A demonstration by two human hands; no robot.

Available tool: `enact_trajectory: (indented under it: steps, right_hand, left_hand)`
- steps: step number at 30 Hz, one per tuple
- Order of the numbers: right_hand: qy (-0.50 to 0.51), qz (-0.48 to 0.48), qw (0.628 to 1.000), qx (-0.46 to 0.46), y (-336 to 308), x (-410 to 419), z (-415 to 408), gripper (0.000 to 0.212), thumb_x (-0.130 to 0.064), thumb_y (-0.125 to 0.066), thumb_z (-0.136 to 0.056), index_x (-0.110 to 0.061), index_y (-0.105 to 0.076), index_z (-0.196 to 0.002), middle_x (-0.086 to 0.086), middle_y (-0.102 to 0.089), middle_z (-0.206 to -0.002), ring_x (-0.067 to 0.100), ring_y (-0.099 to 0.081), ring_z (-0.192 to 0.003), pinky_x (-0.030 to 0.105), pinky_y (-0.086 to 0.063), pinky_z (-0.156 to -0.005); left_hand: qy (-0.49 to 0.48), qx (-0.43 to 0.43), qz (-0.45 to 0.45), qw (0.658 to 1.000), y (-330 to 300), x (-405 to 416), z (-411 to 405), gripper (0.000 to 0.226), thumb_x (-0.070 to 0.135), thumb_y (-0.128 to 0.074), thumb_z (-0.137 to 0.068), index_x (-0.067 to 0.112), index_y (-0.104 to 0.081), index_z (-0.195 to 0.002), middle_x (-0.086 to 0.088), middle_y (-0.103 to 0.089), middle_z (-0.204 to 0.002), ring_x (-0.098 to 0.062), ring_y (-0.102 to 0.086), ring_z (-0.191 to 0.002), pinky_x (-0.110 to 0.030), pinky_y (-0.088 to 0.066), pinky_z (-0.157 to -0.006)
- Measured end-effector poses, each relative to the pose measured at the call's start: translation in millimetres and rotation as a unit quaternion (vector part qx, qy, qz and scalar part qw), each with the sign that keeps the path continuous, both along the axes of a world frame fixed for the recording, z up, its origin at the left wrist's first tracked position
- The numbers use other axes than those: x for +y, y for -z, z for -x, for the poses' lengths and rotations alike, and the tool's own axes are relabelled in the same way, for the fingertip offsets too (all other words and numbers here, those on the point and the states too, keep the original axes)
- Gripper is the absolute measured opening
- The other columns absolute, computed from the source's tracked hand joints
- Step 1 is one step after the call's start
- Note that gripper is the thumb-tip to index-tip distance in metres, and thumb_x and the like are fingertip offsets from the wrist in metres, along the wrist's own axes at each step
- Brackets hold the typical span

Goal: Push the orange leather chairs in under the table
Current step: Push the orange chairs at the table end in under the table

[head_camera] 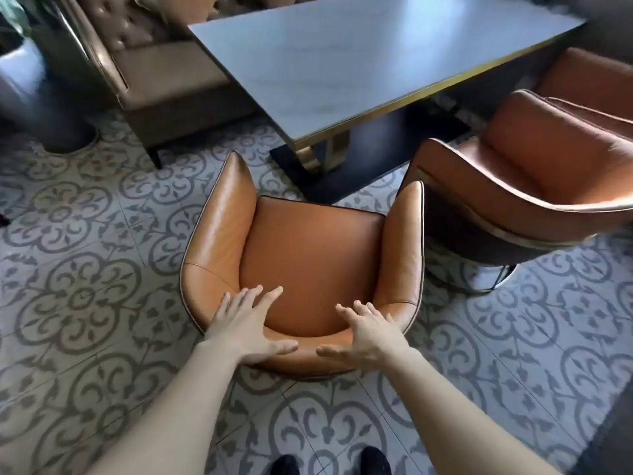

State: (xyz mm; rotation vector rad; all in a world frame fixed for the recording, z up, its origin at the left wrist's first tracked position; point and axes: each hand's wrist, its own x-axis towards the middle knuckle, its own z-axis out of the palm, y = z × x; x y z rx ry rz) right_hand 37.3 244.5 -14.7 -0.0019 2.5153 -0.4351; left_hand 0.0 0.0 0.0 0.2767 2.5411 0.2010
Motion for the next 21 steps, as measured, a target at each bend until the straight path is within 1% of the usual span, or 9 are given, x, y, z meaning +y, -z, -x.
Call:
enact_trajectory:
  steps: [2,4,7,9,12,16,21]
  right_hand:
    - [-0.013,0.006,1.000,-0.027,13.0,0.1,-7.0,0.107,-0.085,-0.062,-0.077,-0.032,-0.025,-0.162,0.005,-0.033,-0.164,0.028,-0.024,-0.153,0.051,-0.029,-0.122]
    - [-0.029,-0.002,0.999,-0.035,27.6,1.2,-18.4,0.105,-0.083,-0.065,-0.076,-0.030,-0.030,-0.159,0.003,-0.043,-0.156,0.027,-0.032,-0.147,0.051,-0.035,-0.118]
    - [-0.047,-0.016,0.999,-0.001,43.0,0.0,-27.2,0.099,-0.079,-0.069,-0.075,-0.030,-0.037,-0.155,0.000,-0.049,-0.148,0.025,-0.036,-0.140,0.053,-0.040,-0.112]
    - [-0.048,-0.025,0.998,0.026,45.8,-0.6,-28.7,0.097,-0.075,-0.074,-0.074,-0.031,-0.039,-0.154,0.001,-0.051,-0.145,0.026,-0.038,-0.137,0.052,-0.043,-0.108]
    - [-0.056,-0.041,0.997,0.043,49.8,-4.5,-32.4,0.094,-0.067,-0.077,-0.076,-0.031,-0.039,-0.154,0.003,-0.051,-0.141,0.027,-0.039,-0.133,0.052,-0.045,-0.103]
    - [-0.045,-0.055,0.995,0.072,53.2,-10.1,-35.5,0.083,-0.056,-0.078,-0.083,-0.029,-0.042,-0.152,0.007,-0.052,-0.139,0.030,-0.039,-0.131,0.053,-0.044,-0.099]
    - [-0.060,-0.057,0.993,0.082,60.0,-6.2,-37.2,0.080,-0.053,-0.074,-0.088,-0.025,-0.039,-0.153,0.012,-0.049,-0.141,0.035,-0.036,-0.135,0.055,-0.043,-0.100]
  left_hand:
    - [0.030,-0.033,0.007,0.999,12.0,0.3,-6.8,0.110,0.090,-0.050,-0.068,0.045,0.002,-0.155,0.000,-0.006,-0.167,-0.023,-0.004,-0.152,-0.046,0.001,-0.123]
    - [0.036,-0.054,0.008,0.998,27.4,-2.3,-18.1,0.110,0.089,-0.052,-0.069,0.044,0.000,-0.155,0.000,-0.009,-0.167,-0.022,-0.007,-0.152,-0.046,-0.001,-0.123]
    - [0.048,-0.064,0.015,0.997,42.7,0.2,-29.5,0.106,0.088,-0.052,-0.070,0.044,-0.005,-0.155,0.003,-0.011,-0.166,-0.022,-0.005,-0.152,-0.046,0.001,-0.123]
    - [0.064,-0.050,0.023,0.996,47.8,1.7,-31.6,0.101,0.087,-0.051,-0.072,0.044,-0.011,-0.155,0.004,-0.014,-0.166,-0.022,-0.004,-0.152,-0.047,0.002,-0.123]
    - [0.072,-0.027,0.019,0.997,51.9,1.7,-32.1,0.091,0.084,-0.050,-0.076,0.045,-0.020,-0.153,0.006,-0.023,-0.164,-0.021,-0.009,-0.152,-0.047,0.000,-0.123]
    - [0.086,-0.001,0.019,0.996,53.2,-1.9,-30.8,0.086,0.082,-0.051,-0.078,0.046,-0.023,-0.152,0.009,-0.027,-0.162,-0.018,-0.015,-0.150,-0.043,-0.005,-0.124]
    - [0.113,0.030,0.008,0.993,51.8,-10.3,-27.2,0.084,0.079,-0.055,-0.078,0.047,-0.025,-0.150,0.013,-0.033,-0.158,-0.014,-0.023,-0.147,-0.037,-0.014,-0.121]
